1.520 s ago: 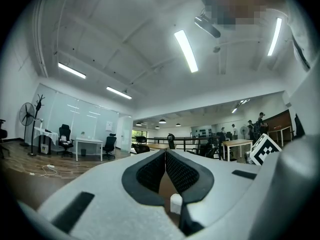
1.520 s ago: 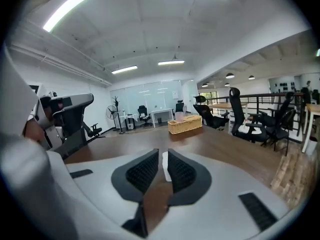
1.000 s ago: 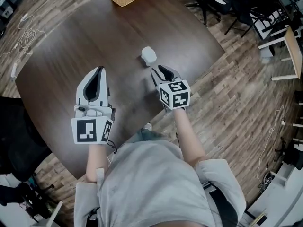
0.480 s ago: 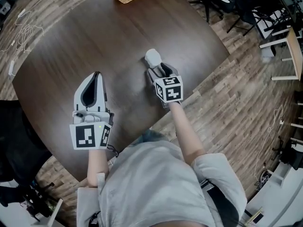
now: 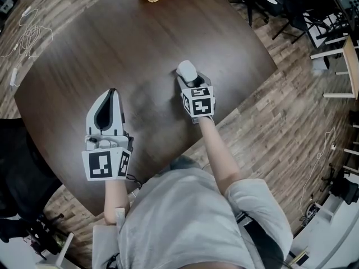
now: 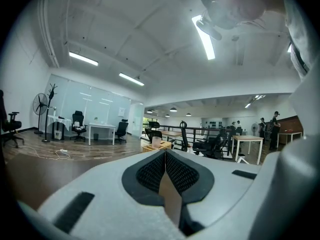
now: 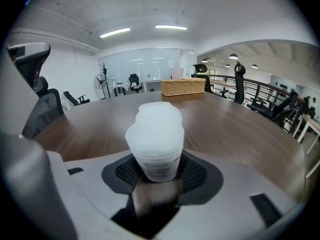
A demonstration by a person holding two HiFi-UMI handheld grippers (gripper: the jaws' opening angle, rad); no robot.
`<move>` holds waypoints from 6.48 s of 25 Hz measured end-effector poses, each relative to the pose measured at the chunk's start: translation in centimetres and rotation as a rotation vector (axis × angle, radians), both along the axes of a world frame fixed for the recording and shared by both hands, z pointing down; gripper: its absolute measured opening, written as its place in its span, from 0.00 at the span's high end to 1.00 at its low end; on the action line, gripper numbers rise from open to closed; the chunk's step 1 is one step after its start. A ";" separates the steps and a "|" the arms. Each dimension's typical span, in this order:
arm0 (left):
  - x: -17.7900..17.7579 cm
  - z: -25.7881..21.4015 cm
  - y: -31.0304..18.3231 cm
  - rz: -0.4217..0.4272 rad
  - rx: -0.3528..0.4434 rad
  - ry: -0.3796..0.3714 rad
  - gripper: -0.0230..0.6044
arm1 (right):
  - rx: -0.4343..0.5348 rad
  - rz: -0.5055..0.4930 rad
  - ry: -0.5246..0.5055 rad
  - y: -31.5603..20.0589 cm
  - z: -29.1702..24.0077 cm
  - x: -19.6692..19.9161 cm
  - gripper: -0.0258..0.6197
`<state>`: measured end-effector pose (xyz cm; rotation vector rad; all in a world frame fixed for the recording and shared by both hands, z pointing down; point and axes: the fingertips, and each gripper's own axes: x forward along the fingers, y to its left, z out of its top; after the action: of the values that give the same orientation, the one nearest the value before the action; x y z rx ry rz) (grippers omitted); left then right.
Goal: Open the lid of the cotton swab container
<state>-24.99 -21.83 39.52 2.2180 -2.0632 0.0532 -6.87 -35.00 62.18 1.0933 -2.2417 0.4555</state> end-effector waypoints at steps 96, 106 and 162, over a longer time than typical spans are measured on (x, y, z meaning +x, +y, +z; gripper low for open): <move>28.5 -7.2 11.2 1.287 0.220 -0.491 0.59 | 0.220 -0.663 -0.041 22.2 -23.5 7.4 0.66; 27.7 -7.2 11.5 1.252 0.280 -0.642 0.63 | 0.147 -0.644 -0.070 22.3 -22.9 6.9 0.66; 19.8 -12.9 6.6 0.506 0.322 -0.073 0.93 | 0.490 -0.085 -0.290 15.8 -29.4 13.8 0.66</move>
<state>-5.18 -15.21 26.65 2.9227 -1.5746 -0.1694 6.89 -19.16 32.73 1.2215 -2.7347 0.0198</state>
